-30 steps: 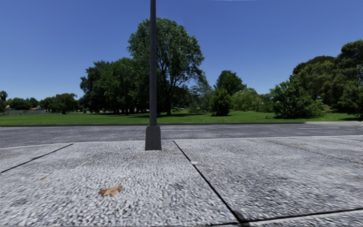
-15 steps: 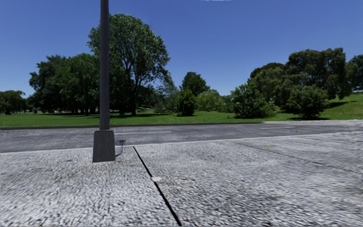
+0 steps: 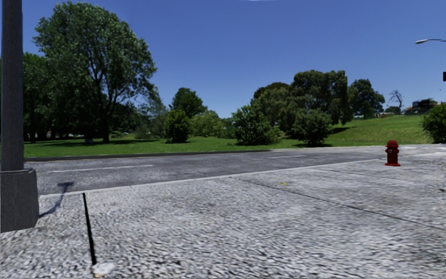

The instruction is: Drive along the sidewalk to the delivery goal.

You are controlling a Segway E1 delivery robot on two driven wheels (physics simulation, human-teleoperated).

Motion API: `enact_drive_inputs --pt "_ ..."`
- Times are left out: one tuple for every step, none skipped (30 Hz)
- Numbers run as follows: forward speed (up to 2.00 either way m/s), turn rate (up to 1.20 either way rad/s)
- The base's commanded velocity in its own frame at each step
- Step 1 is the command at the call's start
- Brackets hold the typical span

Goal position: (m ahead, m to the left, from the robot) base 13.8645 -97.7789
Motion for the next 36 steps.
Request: enact_drive_inputs --pt "1.40 -0.57" --pt "1.40 -0.57" --pt "1.40 -0.57" --pt "1.40 -0.57" --pt "1.40 -0.57" --pt "1.40 -0.57" --pt "1.40 -0.57" --pt "1.40 -0.57" --pt "1.40 -0.57" --pt "1.40 -0.57" --pt "1.40 -0.57" --pt "1.43 -0.57" --pt "1.46 -0.57" --pt "1.50 -0.57" --pt "1.50 -0.57" --pt "1.54 -0.57" --pt "1.55 -0.57" --pt "1.57 -0.57" --pt "1.59 -0.57" --pt "1.59 -0.57" --pt "1.64 -0.57" --pt "1.70 -0.57" --pt "1.74 -0.57" --pt "1.76 -0.57" --pt "1.76 -0.57" --pt "1.77 -0.57" --pt "1.77 -0.57" --pt "1.77 -0.57" --pt "1.77 -0.57" --pt "1.77 -0.57" --pt "1.78 -0.57" --pt "1.79 -0.57" --pt "1.80 -0.56" --pt "1.80 -0.54" --pt "1.80 -0.52" --pt "1.80 -0.52"
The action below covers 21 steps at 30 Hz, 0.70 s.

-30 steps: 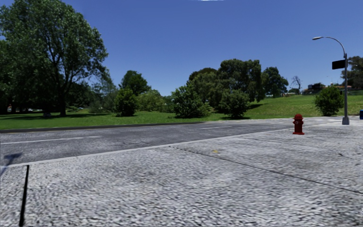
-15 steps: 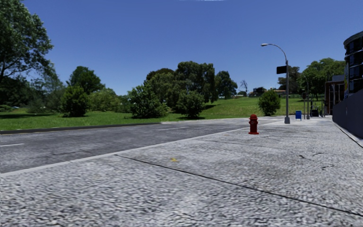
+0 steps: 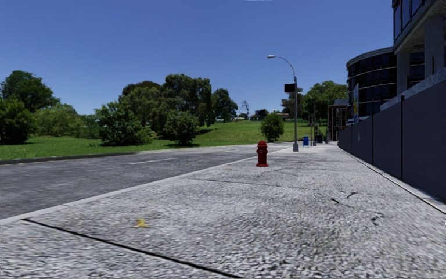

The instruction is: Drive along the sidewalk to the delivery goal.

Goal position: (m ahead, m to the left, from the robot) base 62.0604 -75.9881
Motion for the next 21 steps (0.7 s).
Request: enact_drive_inputs --pt "1.80 -0.51" --pt "1.80 -0.51" --pt "1.80 -0.51" --pt "1.80 -0.51" --pt "1.80 -0.51" --pt "1.81 -0.51" --pt "1.81 -0.51" --pt "1.81 -0.51" --pt "1.81 -0.51" --pt "1.81 -0.51" --pt "1.82 -0.51" --pt "1.84 -0.51" --pt "1.85 -0.51" --pt "1.85 -0.51" --pt "1.86 -0.51" --pt "1.86 -0.51" --pt "1.86 -0.51" --pt "1.86 -0.51" --pt "1.86 -0.51" --pt "1.89 -0.51" --pt "1.92 -0.51"
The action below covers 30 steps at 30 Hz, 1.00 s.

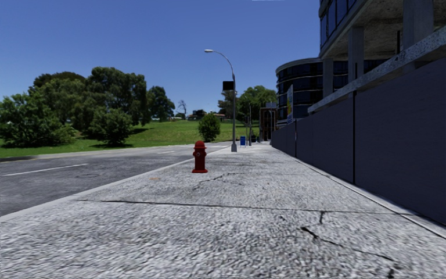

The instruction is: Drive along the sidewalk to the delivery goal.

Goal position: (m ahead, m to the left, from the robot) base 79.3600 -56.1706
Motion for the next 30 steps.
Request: enact_drive_inputs --pt "1.93 -0.51" --pt "1.94 -0.51" --pt "1.94 -0.51" --pt "1.96 -0.51" --pt "1.97 -0.51" --pt "1.98 -0.42" --pt "2.00 -0.30" --pt "2.00 -0.30" --pt "2.00 -0.25" --pt "2.00 -0.24" --pt "2.00 -0.23" --pt "2.00 -0.23" --pt "2.00 -0.23" --pt "2.00 -0.23" --pt "2.00 -0.23" --pt "2.00 -0.21" --pt "2.00 -0.16" --pt "2.00 -0.16" --pt "2.00 -0.11" --pt "2.00 -0.10" --pt "2.00 -0.10" --pt "2.00 -0.10" --pt "2.00 -0.10" --pt "2.00 -0.10" --pt "2.00 -0.10" --pt "2.00 -0.10" --pt "2.00 -0.10" --pt "2.00 -0.10" --pt "2.00 -0.09" --pt "2.00 -0.08"
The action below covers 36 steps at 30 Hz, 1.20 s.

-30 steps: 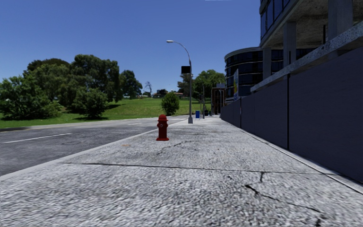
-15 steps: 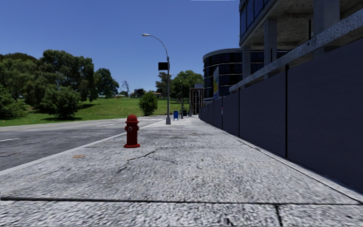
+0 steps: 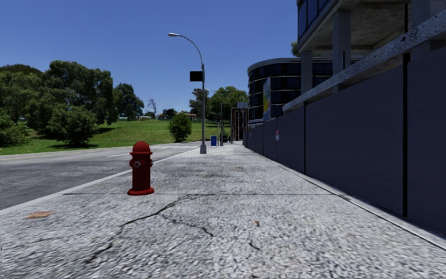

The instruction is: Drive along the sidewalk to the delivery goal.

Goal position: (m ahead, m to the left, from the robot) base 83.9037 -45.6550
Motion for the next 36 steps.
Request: enact_drive_inputs --pt "2.00 -0.07" --pt "2.00 -0.07" --pt "2.00 -0.06" --pt "2.00 -0.05" --pt "2.00 -0.03" --pt "2.00 0.00" --pt "2.00 0.00" --pt "2.00 0.00" --pt "2.00 0.00" --pt "2.00 0.00" --pt "2.00 0.00" --pt "2.00 0.00" --pt "2.00 0.00" --pt "2.00 0.00" --pt "2.00 0.00" --pt "2.00 0.00" --pt "2.00 0.00" --pt "2.00 0.00" --pt "2.00 0.00" --pt "2.00 0.00" --pt "2.00 0.00" --pt "2.00 0.00" --pt "2.00 0.00" --pt "2.00 0.00" --pt "2.00 0.00" --pt "2.00 0.00" --pt "2.00 0.00" --pt "2.00 0.00" --pt "2.00 0.00" --pt "2.00 0.00" --pt "2.00 0.00" --pt "2.00 0.00" --pt "2.00 0.00" --pt "2.00 0.00" --pt "2.00 0.00" --pt "2.00 0.00"
